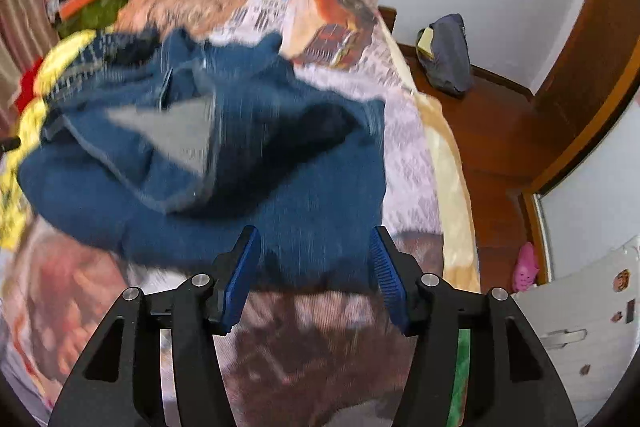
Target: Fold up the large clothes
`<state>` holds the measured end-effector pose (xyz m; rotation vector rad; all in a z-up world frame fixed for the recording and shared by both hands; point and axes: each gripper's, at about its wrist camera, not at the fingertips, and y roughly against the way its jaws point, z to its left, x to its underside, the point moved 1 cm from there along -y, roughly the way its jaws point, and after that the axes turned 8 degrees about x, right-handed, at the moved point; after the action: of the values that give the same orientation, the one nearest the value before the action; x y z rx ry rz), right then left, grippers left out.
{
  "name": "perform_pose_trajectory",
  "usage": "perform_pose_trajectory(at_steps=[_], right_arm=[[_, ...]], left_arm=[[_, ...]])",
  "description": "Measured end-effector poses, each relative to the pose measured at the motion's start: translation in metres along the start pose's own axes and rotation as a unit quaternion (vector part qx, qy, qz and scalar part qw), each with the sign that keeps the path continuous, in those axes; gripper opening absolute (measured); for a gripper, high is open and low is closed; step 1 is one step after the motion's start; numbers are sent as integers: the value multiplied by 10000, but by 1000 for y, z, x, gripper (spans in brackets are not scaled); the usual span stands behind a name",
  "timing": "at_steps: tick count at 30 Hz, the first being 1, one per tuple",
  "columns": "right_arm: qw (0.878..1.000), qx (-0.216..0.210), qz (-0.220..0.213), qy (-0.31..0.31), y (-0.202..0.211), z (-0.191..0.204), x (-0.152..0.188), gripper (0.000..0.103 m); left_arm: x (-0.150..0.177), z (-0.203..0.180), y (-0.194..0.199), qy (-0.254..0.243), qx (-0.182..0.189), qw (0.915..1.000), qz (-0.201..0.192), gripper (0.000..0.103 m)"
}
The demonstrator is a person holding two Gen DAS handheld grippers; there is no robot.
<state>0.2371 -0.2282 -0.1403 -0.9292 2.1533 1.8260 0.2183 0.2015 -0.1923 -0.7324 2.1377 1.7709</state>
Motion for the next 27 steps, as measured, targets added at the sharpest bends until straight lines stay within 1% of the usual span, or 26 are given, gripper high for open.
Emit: perform_pose_trajectory(at_steps=[3,5,7,9,11,13,15,16,18,19,22,24,25,27], right_arm=[[9997,100,132,186,-14,12,-6,53],[9994,170,21,292,-17,20,-17,53],[9989,176,-106,414,-22,27,-36,53],[9990,119,-106,412,-29,27,-53,53],[9995,-1,-99,300,-38,24,-75,53],[9998,-134,-129,13,-47,12,-95,53],[9995,-100,-56,-288,-58,1,-108,53],[9990,-16,-6,-439,-64,-6,-113,53],[9983,36,102,-565,-72,-14,-118,53],[9983,-11,109,-570,-73,-16,-118,53],[9994,-107,7,-343,-68,-14,-115,53],[9998,-162,-49,-73,-64,-9,-114,53],[9998,-214,-44,32,-64,-6,-115,53],[9993,-331,23,153,-70,-3,-120,53]], left_arm=[[-1,-8,-15,-125,-113,9998,61,55],[-8,-11,-23,-203,-184,9996,31,55],[-18,-11,-33,-208,-101,9997,100,55],[-31,-9,-47,-143,39,9996,228,55],[-44,-8,-58,-133,46,9995,300,55],[-57,-6,-62,-160,-19,9997,190,55],[-69,2,-62,13,-148,9999,1,55],[-74,7,-62,151,-154,9998,-48,55],[-75,17,-60,411,41,9991,-60,55],[-73,19,-58,423,178,9989,-56,55],[-64,16,-53,181,379,9991,-22,55],[-57,10,-55,7,516,9986,83,55],[-55,7,-61,-67,608,9979,229,55],[-53,1,-74,-162,638,9966,486,55]])
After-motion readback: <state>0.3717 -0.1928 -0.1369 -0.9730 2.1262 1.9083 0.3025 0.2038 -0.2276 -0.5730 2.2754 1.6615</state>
